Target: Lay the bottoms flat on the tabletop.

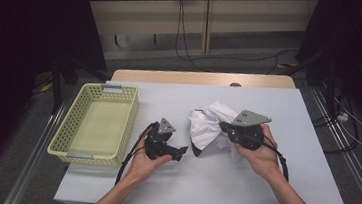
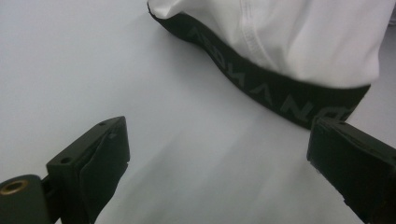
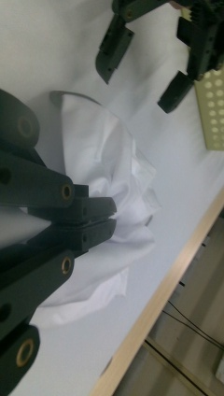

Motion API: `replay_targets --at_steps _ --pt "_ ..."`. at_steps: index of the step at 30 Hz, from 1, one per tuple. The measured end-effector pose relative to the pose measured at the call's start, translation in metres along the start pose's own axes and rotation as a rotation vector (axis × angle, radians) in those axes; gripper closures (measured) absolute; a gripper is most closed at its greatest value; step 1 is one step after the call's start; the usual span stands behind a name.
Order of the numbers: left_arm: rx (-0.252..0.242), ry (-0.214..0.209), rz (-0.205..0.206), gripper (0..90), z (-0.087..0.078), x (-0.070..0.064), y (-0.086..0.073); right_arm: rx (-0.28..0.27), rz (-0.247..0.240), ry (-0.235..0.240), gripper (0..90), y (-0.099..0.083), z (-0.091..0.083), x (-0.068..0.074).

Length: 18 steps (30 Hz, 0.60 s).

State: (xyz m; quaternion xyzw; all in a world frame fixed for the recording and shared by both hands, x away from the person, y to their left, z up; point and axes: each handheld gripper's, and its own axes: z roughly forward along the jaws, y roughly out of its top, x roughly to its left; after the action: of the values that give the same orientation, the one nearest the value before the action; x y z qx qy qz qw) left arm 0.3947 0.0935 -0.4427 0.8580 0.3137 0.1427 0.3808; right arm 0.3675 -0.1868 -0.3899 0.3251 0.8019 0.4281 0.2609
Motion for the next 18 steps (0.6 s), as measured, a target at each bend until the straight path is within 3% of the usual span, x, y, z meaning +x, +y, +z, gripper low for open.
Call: replay_targets --at_steps 7,9,13,18 --pt "-0.048 -0.035 -0.025 6.0 0.002 -0.01 0.005 -0.045 0.036 -0.062 89.3 0.005 -0.022 -0.019" --pt "-0.043 -0.058 -0.027 6.0 0.006 -0.015 0.008 -0.034 0.044 -0.084 89.3 0.001 -0.026 -0.024" --pt "-0.037 -0.063 0.0 6.0 0.007 -0.021 0.009 -0.013 0.06 -0.142 89.2 -0.009 -0.034 -0.037" --pt "-0.026 -0.053 -0.008 5.9 0.006 -0.015 0.008 0.023 0.072 -0.199 89.2 -0.024 -0.041 -0.056"
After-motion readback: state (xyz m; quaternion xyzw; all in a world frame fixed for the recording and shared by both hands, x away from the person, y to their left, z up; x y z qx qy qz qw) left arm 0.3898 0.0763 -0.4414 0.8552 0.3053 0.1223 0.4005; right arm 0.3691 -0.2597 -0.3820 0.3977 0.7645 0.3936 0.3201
